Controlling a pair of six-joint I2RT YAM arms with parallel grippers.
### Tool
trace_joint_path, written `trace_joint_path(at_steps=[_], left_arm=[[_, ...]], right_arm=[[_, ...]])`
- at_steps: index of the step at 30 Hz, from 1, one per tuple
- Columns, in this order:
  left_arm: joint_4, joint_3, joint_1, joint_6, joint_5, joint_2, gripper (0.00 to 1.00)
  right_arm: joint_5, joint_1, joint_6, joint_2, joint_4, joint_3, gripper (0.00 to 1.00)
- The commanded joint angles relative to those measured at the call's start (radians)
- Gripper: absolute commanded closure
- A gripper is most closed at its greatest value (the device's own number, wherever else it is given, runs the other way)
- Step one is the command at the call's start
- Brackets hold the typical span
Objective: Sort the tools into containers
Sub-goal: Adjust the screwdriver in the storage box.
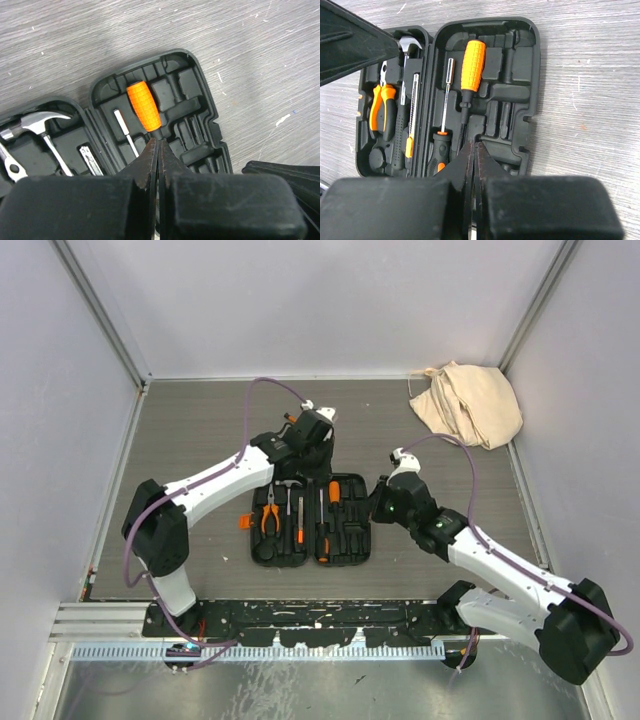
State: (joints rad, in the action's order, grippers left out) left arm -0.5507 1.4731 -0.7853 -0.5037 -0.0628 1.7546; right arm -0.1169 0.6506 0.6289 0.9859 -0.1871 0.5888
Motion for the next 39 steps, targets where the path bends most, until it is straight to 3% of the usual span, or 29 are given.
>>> trace_joint_path(at_steps=[1,6,17,23,28,39], left_arm=[[0.136,-0.009,0.004,-0.002,0.042,-0.023,1.00],[0.205,-0.041,0.013,-0.037,0.066,-0.041,1.00],[-0.072,0.134,0.004,-0.121,0.020,0.169,1.00],[-0.113,0.162,-0.010,-0.142,-0.040,0.226,1.00],[-0.135,0.186,-0.015,-0.133,-0.061,0.252,0.92],[-0.124,0.217,-0.023,-0.133,-0.039,0.291,0.81]], right_arm=[[0.002,-0.005,0.049,0.012,0.015,0.015,0.96],[0.048,-0.006,0.064,0.045,0.025,0.005,0.97],[0.092,0.036,0.166,0.140,0.058,0.007,0.96],[0.091,0.083,0.190,0.162,0.063,0.021,0.92],[0.069,0.114,0.213,0.189,0.067,0.029,0.86],[0.065,0.124,0.241,0.219,0.083,0.025,0.84]])
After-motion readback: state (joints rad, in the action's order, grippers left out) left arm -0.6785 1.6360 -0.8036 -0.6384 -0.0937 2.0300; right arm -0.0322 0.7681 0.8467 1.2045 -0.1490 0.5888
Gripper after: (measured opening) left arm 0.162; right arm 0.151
